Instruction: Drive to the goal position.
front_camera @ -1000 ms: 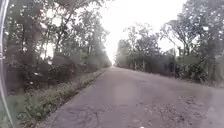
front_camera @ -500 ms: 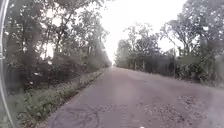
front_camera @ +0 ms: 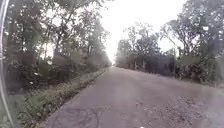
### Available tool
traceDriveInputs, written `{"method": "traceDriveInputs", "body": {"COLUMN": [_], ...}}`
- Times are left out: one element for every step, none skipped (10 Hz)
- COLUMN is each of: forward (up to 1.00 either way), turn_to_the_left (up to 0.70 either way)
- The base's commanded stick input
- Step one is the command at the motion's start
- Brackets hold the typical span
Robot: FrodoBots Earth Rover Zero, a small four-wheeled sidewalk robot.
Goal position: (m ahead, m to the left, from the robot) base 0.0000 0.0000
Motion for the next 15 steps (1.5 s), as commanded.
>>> {"method": "traceDriveInputs", "body": {"forward": [0.10, 0.10, 0.10, 0.10, 0.10, 0.10, 0.10, 0.10, 0.10, 0.10, 0.10, 0.10, 0.10, 0.10, 0.10], "turn_to_the_left": [0.01, 0.01, 0.01, 0.01, 0.01, 0.01, 0.01, 0.01, 0.01, 0.01, 0.01, 0.01, 0.01, 0.01, 0.01]}}
